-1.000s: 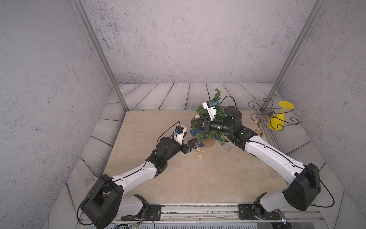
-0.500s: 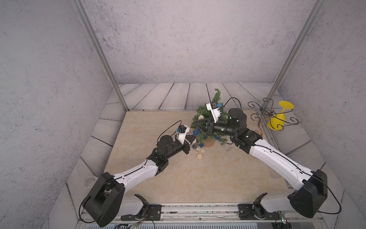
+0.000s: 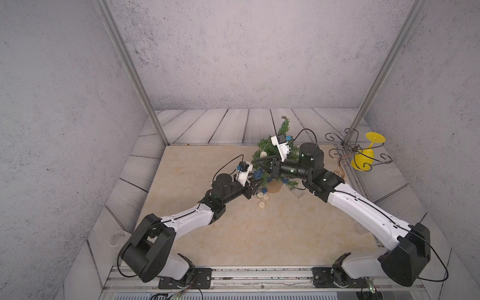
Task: Wrap string light around the christmas tree
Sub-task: Pick up the light string from the center of the board.
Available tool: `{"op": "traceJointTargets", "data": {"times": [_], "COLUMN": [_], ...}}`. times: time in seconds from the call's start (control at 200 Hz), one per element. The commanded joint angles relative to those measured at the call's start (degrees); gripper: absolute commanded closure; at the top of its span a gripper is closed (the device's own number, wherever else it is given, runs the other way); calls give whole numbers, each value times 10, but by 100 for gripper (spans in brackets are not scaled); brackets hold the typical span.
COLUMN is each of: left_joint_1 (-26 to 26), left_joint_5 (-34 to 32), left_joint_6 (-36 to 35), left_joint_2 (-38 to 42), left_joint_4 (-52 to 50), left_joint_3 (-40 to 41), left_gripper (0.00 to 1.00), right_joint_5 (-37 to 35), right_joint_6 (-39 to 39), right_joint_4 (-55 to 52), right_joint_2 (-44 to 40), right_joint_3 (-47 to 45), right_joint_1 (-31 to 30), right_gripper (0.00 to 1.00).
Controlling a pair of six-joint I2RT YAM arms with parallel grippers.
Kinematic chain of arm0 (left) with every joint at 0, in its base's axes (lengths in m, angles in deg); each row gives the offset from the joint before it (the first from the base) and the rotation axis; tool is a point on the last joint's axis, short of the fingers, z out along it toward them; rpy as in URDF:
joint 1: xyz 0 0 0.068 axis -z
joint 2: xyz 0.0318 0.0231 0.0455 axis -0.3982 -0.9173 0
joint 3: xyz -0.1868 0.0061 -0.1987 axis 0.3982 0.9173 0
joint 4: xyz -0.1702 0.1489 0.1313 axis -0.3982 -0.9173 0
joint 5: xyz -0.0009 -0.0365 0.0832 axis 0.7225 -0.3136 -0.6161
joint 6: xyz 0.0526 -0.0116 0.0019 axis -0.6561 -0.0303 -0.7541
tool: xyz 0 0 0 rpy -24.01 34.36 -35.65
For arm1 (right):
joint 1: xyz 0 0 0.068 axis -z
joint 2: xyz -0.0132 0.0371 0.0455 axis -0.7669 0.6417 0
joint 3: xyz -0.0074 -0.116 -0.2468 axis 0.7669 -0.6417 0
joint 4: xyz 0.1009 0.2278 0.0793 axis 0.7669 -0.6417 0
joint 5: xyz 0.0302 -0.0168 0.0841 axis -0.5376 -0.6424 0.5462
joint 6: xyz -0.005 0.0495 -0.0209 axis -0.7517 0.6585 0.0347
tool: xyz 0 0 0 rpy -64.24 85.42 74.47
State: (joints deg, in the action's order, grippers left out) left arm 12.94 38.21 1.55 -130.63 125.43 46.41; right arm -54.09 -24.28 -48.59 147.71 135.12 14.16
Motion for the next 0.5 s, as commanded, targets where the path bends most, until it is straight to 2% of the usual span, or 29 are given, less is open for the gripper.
{"op": "traceJointTargets", "data": {"times": [0.0, 0.01, 0.115, 0.225, 0.3, 0.37, 0.41, 0.495], "left_joint_1": [-1, -1, 0, 2, 2, 4, 3, 3], "left_joint_5": [16, 17, 36, 70, 78, 87, 96, 127], "left_joint_6": [15, 15, 11, 29, 39, 47, 50, 66], "left_joint_2": [17, 18, 42, 65, 79, 87, 92, 101], "left_joint_4": [70, 63, -9, 19, 3, 1, -12, -62], "left_joint_3": [3, 2, -8, 22, 29, 33, 29, 11], "left_gripper": [97, 100, 100, 100, 100, 100, 100, 100], "right_joint_5": [3, 2, -22, -63, -70, -75, -80, -107], "right_joint_6": [-6, -8, -20, -26, -23, -20, -22, -35], "right_joint_4": [8, 6, -9, -20, -24, -30, -30, -49], "right_joint_2": [-32, -33, -45, -57, -55, -51, -50, -57], "right_joint_3": [-14, -14, -20, -30, -29, -26, -26, -26], "right_joint_1": [0, 0, 1, 1, 1, 1, 1, 0], "right_gripper": [99, 99, 98, 98, 97, 89, 78, 66]}}
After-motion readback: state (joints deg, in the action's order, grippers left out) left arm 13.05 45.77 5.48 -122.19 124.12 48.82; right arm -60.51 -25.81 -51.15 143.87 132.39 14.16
